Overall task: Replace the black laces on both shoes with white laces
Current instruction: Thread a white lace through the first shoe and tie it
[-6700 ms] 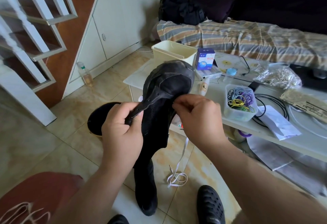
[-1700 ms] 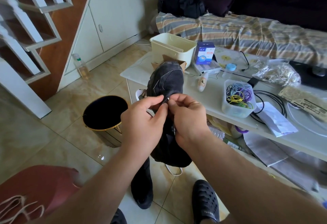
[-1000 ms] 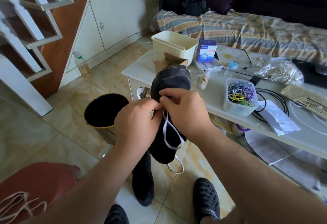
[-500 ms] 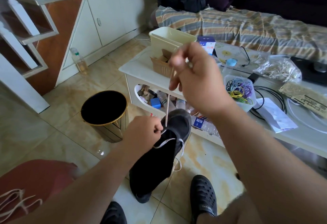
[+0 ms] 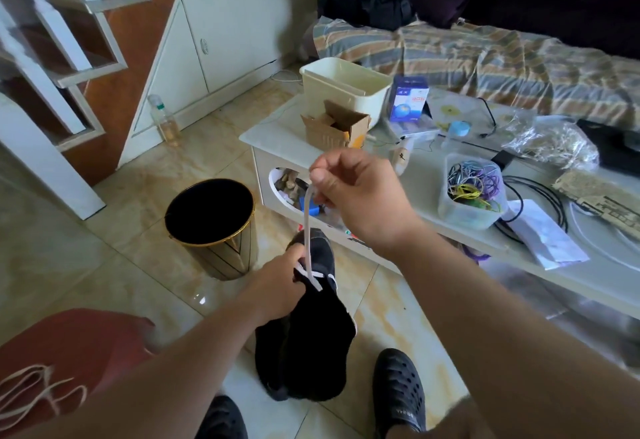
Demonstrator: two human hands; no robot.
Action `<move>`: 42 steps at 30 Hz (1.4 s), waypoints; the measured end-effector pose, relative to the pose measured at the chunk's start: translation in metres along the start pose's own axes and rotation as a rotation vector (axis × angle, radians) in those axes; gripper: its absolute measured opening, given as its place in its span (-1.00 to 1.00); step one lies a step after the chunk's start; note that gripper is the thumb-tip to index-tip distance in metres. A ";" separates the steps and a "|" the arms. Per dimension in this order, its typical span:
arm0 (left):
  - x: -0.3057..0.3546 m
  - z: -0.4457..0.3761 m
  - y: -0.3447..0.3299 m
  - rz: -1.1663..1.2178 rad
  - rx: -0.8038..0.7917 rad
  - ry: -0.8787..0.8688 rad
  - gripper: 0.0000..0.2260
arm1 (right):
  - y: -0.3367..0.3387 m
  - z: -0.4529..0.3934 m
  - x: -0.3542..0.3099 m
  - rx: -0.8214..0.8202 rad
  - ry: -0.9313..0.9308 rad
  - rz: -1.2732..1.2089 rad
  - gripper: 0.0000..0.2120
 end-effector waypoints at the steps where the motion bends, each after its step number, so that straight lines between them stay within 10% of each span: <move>1: 0.000 -0.001 0.002 0.008 -0.007 0.025 -0.80 | 0.000 0.001 0.006 -0.021 -0.066 -0.042 -0.83; 5: 0.009 0.002 0.011 0.073 0.078 0.041 -0.78 | 0.004 0.002 0.043 -0.137 -0.238 0.087 -0.46; 10: 0.020 0.007 0.032 0.209 0.204 0.086 -0.61 | 0.020 0.017 0.073 -0.279 -0.267 0.750 -0.95; 14: 0.026 0.012 0.044 0.447 0.290 0.139 -0.59 | 0.018 0.046 0.086 -0.677 -0.504 0.905 -0.72; 21: 0.029 0.012 0.048 0.991 0.299 0.352 -0.79 | 0.026 0.022 0.097 -0.147 -0.230 1.001 -0.87; 26: 0.010 -0.001 0.059 1.178 0.363 0.511 -0.93 | 0.026 0.025 0.101 -0.172 -0.089 1.109 -0.81; 42: 0.025 0.008 0.044 0.374 0.134 0.196 -0.65 | 0.028 0.021 0.100 -0.025 0.073 1.061 -0.89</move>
Point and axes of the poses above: each hand's wrist, its own z-axis away from the middle knuckle, its own y-axis out of the back of the hand, x = y × z, the point moved 4 cm from there along -z, towards the middle knuckle, and after that the axes turned 10 degrees about x, right-handed, at the moved point
